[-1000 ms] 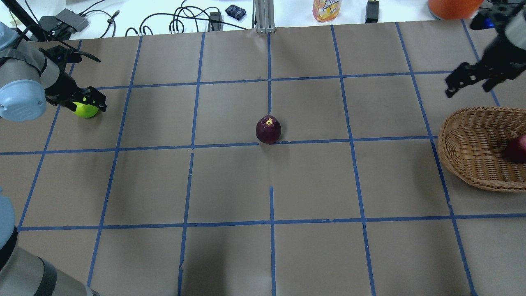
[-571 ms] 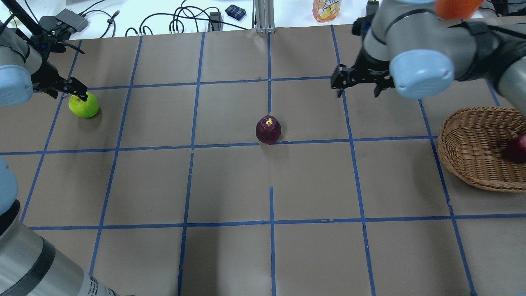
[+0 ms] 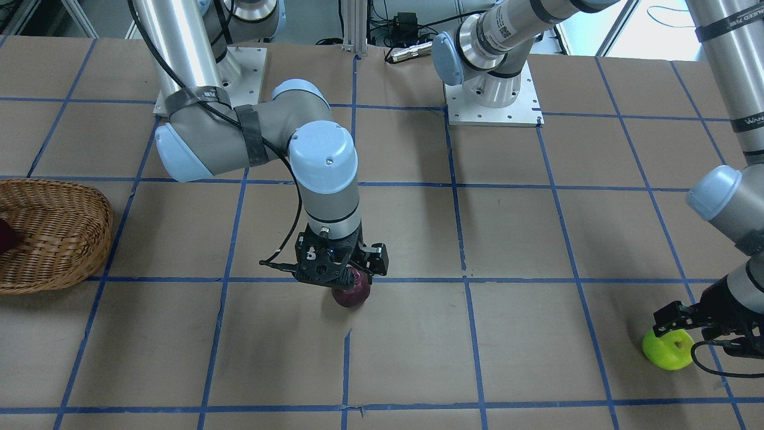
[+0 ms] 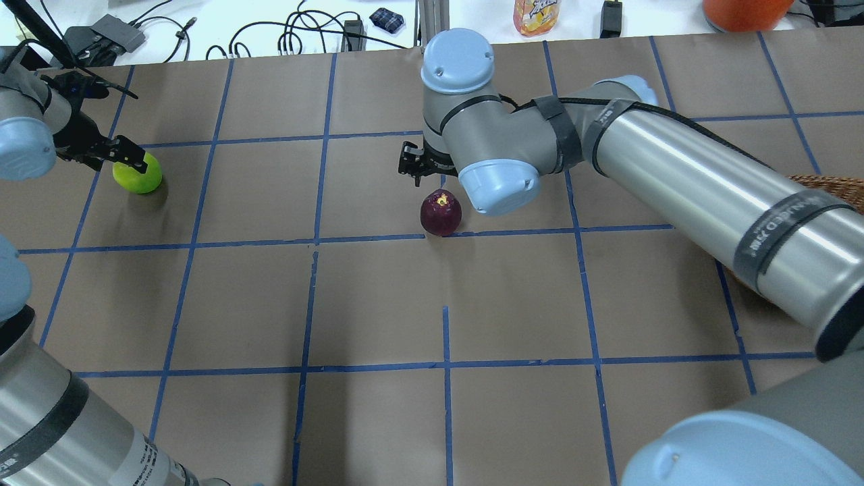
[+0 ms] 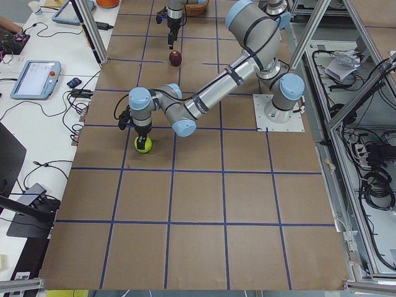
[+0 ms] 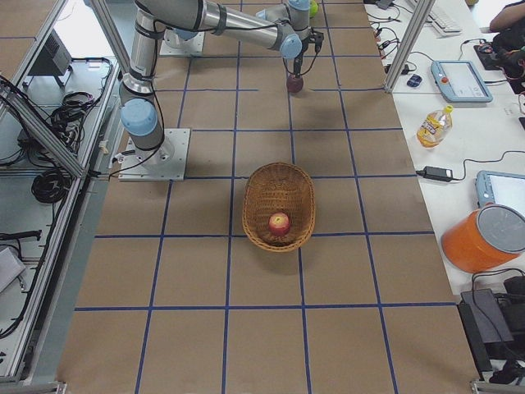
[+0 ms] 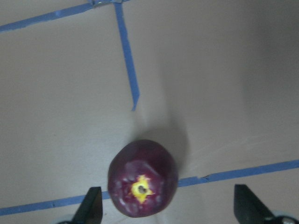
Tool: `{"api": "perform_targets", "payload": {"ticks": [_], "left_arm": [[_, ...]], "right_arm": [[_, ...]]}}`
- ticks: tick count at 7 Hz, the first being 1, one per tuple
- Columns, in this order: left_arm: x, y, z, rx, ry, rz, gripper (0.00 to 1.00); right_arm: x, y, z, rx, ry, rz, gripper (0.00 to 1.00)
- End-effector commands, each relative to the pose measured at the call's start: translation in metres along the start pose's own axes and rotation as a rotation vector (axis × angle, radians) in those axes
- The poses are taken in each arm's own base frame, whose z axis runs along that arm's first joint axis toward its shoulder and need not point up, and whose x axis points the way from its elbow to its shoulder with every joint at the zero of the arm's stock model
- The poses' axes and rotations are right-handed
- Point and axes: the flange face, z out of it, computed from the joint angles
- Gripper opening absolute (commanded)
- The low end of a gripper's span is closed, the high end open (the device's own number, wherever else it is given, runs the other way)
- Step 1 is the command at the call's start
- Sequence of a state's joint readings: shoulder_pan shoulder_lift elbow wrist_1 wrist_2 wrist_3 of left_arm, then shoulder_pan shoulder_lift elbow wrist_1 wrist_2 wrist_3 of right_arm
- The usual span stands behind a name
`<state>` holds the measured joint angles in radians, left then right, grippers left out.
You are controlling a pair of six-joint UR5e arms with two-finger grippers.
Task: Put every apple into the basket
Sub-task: 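Grasp the purple apple with the right gripper while the left grasps the green apple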
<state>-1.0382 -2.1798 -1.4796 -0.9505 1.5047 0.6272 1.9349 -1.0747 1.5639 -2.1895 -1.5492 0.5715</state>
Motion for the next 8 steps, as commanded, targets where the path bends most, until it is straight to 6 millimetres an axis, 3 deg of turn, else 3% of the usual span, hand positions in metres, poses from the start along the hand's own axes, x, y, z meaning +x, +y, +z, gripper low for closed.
{"api": "perform_targets", "payload": {"ticks": [1,2,4,6,7,8], "left_arm": [[-0.006,0.002,0.021,-0.012,0.028,-0.018,1.0],[-0.008,0.001,0.029,-0.017,0.032,-0.02,1.0],[-0.008,-0.006,0.03,0.013,0.063,-0.025,1.0],[-0.008,-0.007,0.036,0.021,0.078,-0.03,1.0],[-0.009,-0.008,0.04,0.018,0.08,-0.03,1.0],[-0.009,-0.009,0.04,0.018,0.078,-0.026,0.92]], "right_arm": [[-0.008,0.005,0.02,-0.012,0.017,-0.011,1.0],[-0.007,0.007,0.026,-0.02,0.022,-0.012,1.0],[-0.006,0.007,0.063,-0.067,0.053,-0.01,0.99],[-0.006,0.007,0.071,-0.073,0.055,-0.009,0.94],[-0.007,0.006,0.069,-0.07,0.051,-0.011,0.69],[-0.007,0.004,0.066,-0.067,0.051,-0.009,0.55]]}}
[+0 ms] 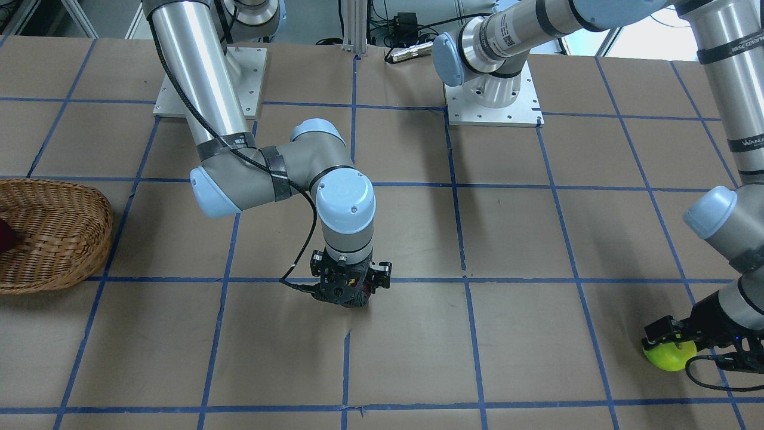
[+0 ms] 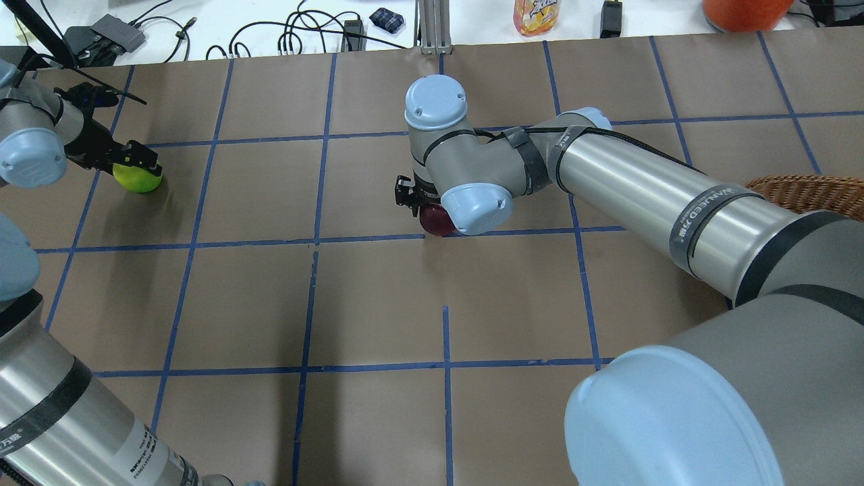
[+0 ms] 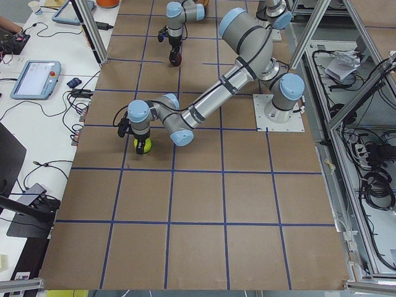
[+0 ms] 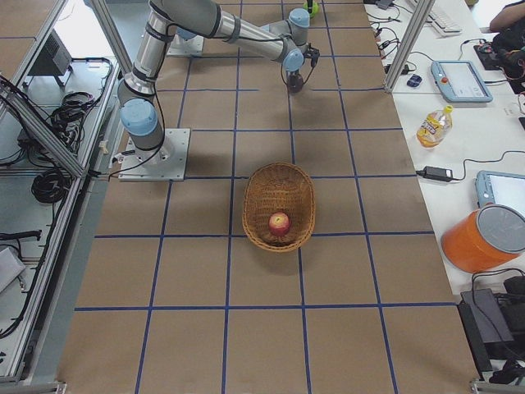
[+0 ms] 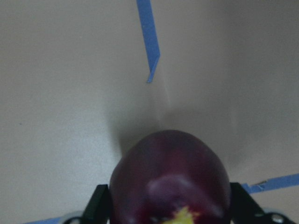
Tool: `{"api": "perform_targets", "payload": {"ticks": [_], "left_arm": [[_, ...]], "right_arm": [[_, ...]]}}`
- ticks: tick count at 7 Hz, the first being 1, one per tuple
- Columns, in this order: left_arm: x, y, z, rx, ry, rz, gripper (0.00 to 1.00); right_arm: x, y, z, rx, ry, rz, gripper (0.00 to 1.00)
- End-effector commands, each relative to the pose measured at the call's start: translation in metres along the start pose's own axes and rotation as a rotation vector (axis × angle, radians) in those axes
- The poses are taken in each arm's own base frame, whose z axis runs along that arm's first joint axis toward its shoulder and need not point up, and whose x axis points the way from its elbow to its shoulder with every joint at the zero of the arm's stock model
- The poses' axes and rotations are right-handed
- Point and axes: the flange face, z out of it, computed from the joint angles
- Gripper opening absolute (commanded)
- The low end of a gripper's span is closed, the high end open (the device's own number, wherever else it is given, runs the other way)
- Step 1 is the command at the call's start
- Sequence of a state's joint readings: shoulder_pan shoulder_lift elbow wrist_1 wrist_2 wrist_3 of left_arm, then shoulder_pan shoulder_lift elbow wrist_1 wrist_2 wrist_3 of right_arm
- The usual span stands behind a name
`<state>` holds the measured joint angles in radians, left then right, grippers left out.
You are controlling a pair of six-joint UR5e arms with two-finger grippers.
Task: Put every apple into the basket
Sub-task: 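Drop the purple apple into the basket while the left gripper carries the green apple centrally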
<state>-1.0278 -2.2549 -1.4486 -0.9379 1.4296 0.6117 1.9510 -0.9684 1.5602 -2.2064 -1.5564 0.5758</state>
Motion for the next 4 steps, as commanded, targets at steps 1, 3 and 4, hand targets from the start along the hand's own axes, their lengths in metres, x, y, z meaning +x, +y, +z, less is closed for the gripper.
{"api": "perform_targets", "payload": {"ticks": [1,3,4], "left_arm": [[-0.002,-0.006,-0.011,0.017,-0.014,0.005,0.51],[0.02,-0.01,-0.042,-0.011,-0.013,-0.009,0.12],[0.068,-0.013,-0.064,-0.029,0.024,-0.065,0.12]], "right_arm": [[0.007,-0.009,-0.016,0.015,-0.004,0.013,0.53],[0.066,-0.023,-0.09,-0.012,0.017,0.031,0.52],[0.126,-0.036,-0.13,-0.041,0.035,0.082,0.52]]}}
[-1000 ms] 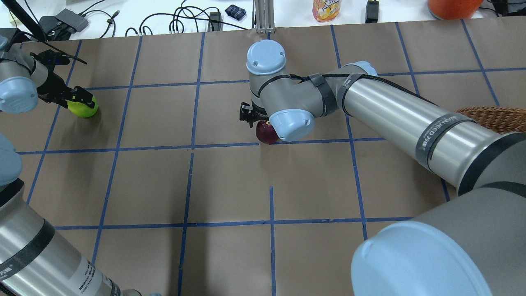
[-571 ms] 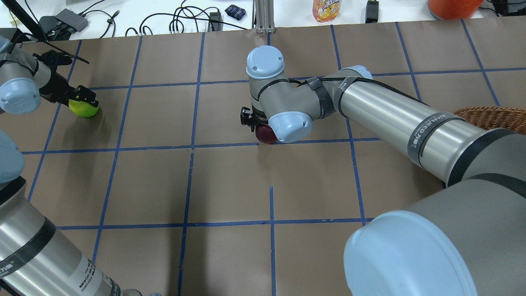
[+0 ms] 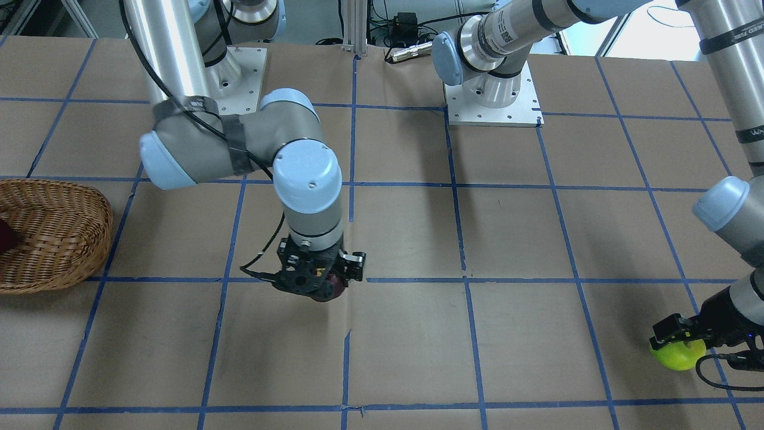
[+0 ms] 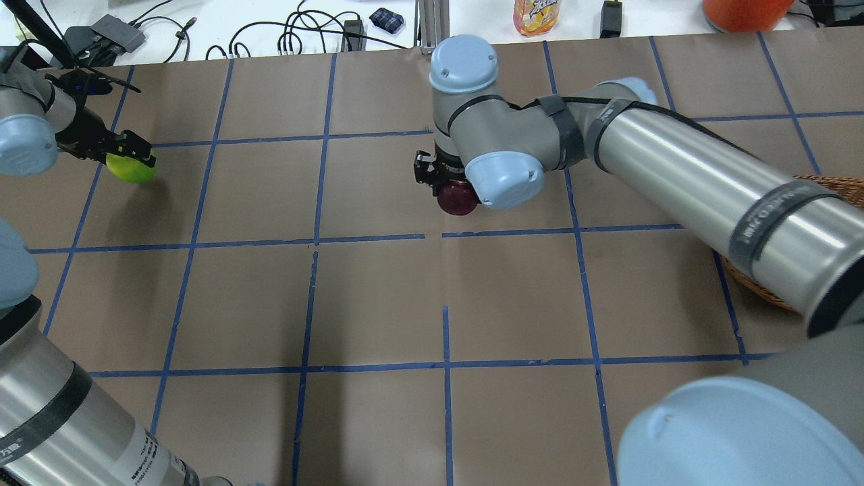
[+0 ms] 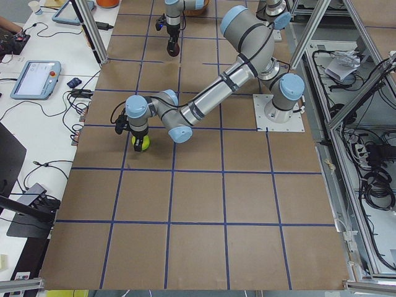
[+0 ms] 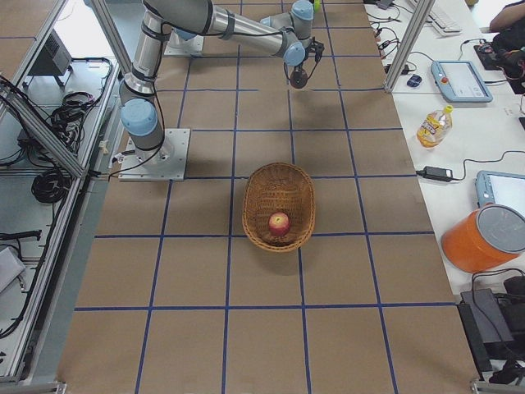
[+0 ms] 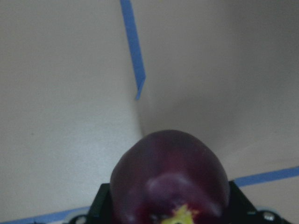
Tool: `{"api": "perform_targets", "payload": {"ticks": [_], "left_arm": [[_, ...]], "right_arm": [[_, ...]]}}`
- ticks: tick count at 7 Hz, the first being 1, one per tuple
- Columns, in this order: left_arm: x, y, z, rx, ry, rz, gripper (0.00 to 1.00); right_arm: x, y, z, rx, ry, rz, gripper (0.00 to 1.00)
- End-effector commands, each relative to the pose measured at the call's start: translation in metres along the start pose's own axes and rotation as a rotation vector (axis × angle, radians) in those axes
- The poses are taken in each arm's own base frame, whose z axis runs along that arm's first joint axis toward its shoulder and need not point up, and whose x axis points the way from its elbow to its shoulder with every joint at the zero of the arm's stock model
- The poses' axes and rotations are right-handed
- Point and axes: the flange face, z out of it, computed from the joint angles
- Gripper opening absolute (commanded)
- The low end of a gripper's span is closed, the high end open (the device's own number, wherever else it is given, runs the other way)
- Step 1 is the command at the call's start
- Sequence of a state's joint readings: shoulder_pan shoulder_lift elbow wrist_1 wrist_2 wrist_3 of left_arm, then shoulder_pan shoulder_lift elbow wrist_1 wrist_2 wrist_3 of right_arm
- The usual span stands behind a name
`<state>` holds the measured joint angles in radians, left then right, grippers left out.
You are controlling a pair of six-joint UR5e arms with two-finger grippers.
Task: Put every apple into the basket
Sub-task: 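Drop the purple apple into the basket while the left gripper carries the green apple centrally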
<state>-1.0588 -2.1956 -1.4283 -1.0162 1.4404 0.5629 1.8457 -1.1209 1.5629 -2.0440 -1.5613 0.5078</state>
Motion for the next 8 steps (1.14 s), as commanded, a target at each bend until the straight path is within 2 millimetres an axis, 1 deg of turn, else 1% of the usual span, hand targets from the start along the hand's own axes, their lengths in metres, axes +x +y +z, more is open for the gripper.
{"api": "perform_targets", "payload": {"ticks": [1,2,3,4,5,6,7,8], "left_arm": [[0.11,-0.004,-0.033,-0.022,0.07,-0.032,0.12],[0.173,-0.002,-0.037,-0.036,0.089,-0.175,0.12],[0.269,0.001,-0.037,-0.054,0.092,-0.207,0.12],[0.371,0.015,-0.02,-0.091,0.092,-0.281,0.12],[0.458,0.03,-0.01,-0.07,0.087,-0.315,0.12],[0.508,0.045,-0.002,-0.021,0.048,-0.277,0.12],[0.537,0.064,0.019,-0.061,0.054,-0.34,0.12],[0.553,0.075,0.033,-0.08,0.076,-0.367,0.12]], "right_arm": [[0.126,-0.026,-0.065,-0.061,0.029,-0.043,0.52],[0.2,-0.035,-0.072,-0.052,0.041,-0.151,0.52],[0.279,-0.035,-0.062,-0.061,0.041,-0.229,0.51],[0.346,-0.028,-0.051,-0.028,0.039,-0.289,0.52],[0.404,-0.019,-0.032,0.013,0.051,-0.366,0.52],[0.464,-0.01,-0.017,0.039,0.06,-0.414,0.52],[0.504,-0.004,-0.011,0.041,0.038,-0.444,0.52],[0.53,0.0,-0.008,0.047,0.031,-0.483,0.52]]}}
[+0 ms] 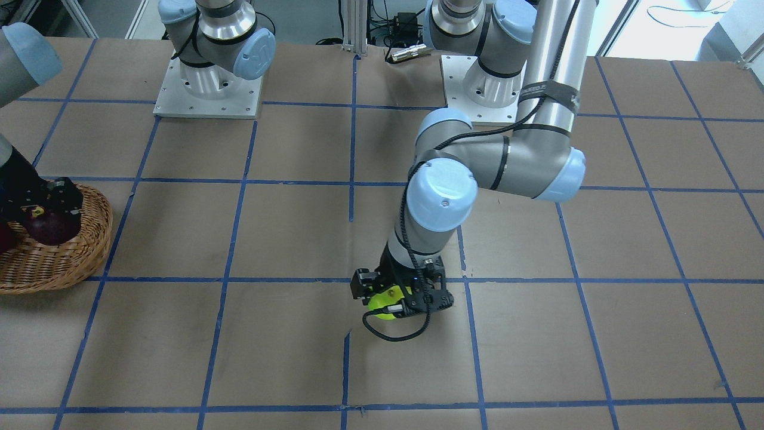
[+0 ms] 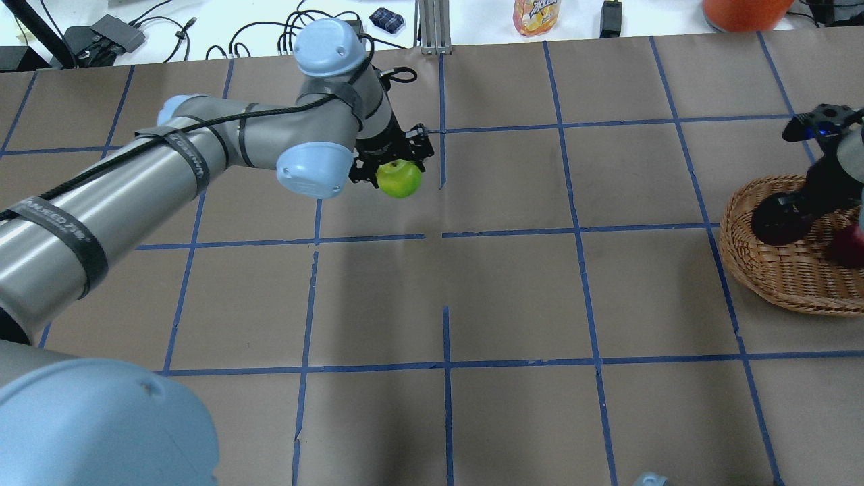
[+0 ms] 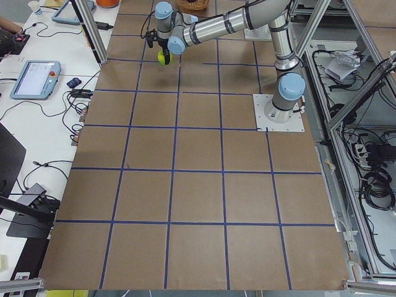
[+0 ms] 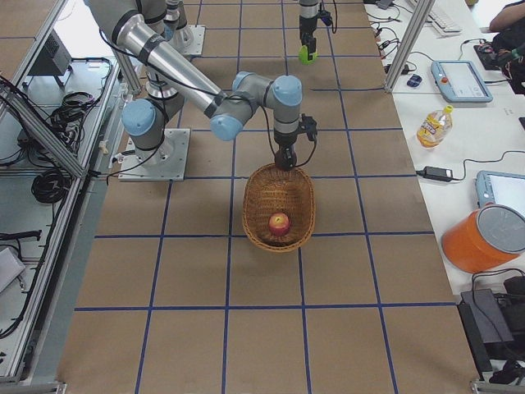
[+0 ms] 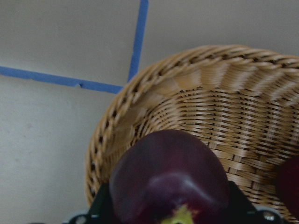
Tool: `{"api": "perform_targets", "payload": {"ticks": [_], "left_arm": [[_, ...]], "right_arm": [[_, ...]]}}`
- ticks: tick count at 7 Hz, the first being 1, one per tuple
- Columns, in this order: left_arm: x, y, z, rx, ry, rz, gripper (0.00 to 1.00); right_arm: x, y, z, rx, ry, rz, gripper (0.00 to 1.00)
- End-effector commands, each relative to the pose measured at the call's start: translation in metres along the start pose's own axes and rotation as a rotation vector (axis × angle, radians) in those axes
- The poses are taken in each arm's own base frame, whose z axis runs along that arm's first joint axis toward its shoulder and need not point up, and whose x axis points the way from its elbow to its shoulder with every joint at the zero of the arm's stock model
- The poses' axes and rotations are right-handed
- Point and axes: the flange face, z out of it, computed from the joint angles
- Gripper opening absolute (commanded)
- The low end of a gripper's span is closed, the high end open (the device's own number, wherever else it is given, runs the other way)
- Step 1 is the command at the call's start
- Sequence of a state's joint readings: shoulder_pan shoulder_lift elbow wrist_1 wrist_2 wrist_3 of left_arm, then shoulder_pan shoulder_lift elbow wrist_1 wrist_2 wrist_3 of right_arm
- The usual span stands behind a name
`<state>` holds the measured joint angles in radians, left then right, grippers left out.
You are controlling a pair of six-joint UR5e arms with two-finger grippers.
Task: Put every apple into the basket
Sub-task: 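Drop the purple apple into the basket while the left gripper carries the green apple centrally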
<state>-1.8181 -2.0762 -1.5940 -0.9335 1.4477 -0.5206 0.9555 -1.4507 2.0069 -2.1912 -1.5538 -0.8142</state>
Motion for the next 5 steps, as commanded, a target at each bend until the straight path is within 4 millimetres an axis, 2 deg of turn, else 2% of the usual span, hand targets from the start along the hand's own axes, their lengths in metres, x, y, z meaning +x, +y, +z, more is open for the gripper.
{"api": "perform_targets", "payload": {"ticks": [1,2,3,4,5], "left_arm": [[0.03,0.044,0.036,-0.043,-0.002,-0.018,0.14],[0.038,0.056,0.049,-0.042,-0.003,-0.001,0.27],[0.042,0.061,0.054,-0.034,-0.006,-0.044,0.74],[0.039,0.062,0.056,-0.023,-0.006,-0.039,1.0],[0.037,0.057,0.041,0.006,0.012,-0.037,1.0]], "right_arm": [[0.051,0.033,0.015,0.007,-0.019,-0.036,0.52],[0.06,0.029,0.031,0.013,-0.01,-0.051,0.52],[0.07,0.024,0.041,0.038,0.033,-0.091,0.53],[0.08,0.031,0.044,0.038,0.031,-0.079,0.54],[0.091,0.037,0.051,0.033,0.028,-0.088,0.75]]}}
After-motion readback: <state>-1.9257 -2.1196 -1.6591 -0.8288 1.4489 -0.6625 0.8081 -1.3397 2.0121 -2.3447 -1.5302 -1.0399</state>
